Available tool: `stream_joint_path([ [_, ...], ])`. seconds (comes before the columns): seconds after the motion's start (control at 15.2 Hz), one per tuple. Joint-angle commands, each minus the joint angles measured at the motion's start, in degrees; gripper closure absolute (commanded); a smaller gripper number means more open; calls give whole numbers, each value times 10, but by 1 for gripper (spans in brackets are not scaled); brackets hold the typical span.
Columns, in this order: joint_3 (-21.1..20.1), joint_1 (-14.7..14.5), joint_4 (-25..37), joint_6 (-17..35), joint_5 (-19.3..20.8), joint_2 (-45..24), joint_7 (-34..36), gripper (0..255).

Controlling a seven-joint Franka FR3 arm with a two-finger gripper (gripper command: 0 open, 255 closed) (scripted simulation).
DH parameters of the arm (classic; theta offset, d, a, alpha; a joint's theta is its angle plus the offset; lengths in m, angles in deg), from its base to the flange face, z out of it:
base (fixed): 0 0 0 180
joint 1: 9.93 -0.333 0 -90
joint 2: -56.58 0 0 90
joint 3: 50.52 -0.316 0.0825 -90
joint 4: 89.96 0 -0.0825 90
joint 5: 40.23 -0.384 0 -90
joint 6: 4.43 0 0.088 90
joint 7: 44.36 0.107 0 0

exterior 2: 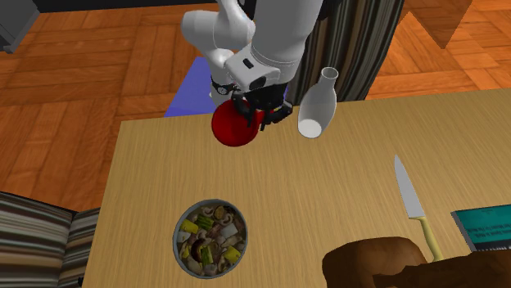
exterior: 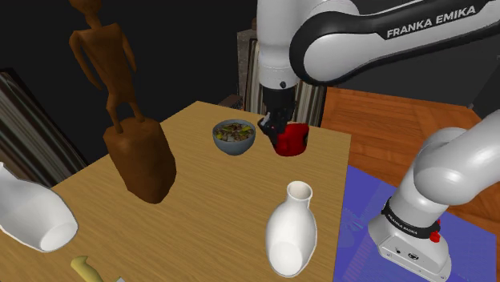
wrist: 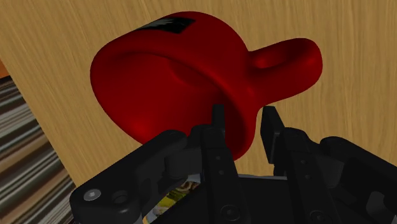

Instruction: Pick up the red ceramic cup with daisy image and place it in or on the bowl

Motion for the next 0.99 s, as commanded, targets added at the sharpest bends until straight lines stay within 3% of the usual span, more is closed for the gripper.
stream_joint_path([
  [0.0,-4,20,37,11,22,-49,-1,255],
  [0.53,-19,68,202,11,114,-234,17,255],
  [0.92,-18,65,362,-26,192,-382,32,255],
])
